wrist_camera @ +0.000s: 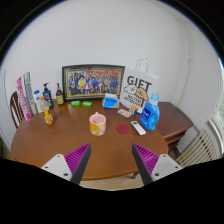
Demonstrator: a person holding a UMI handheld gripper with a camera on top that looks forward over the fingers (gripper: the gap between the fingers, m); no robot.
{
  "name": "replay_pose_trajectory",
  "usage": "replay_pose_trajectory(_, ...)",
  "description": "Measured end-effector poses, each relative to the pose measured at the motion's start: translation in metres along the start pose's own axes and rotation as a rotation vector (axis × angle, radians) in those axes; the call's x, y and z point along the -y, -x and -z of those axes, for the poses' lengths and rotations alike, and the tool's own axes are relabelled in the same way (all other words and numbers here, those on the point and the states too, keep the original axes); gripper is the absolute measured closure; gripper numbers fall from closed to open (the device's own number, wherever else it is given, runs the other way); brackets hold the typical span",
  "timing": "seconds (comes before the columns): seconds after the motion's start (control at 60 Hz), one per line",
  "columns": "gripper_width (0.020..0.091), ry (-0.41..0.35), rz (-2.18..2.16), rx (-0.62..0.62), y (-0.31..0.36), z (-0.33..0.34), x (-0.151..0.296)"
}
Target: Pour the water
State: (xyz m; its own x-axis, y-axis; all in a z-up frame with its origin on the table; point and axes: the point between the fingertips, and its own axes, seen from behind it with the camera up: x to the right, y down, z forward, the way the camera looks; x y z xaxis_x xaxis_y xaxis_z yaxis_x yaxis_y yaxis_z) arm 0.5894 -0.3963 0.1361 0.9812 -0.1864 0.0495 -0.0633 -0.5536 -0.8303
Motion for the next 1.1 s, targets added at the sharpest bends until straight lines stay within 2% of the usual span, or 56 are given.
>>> replay_pose_trajectory(0.233,0.0257,0.038,0.026,0.036,0.044,-0.022,-0.005)
replay_pose_trajectory(0.417,0.0249,0.051,0.061,0.115,0.133,-0.042,0.006)
replay_pose_trajectory(0.783,0.0244,-0.072,0.042,0.305,0.377,-0.135,0.057)
replay_pose_trajectory(0.983,0.0246,-0.178,0.025,0.31,0.443,-0.219,0.087)
replay_pose_trajectory(1.1,0.0259,-0.187,0.009,0.277,0.455,-0.268,0.09)
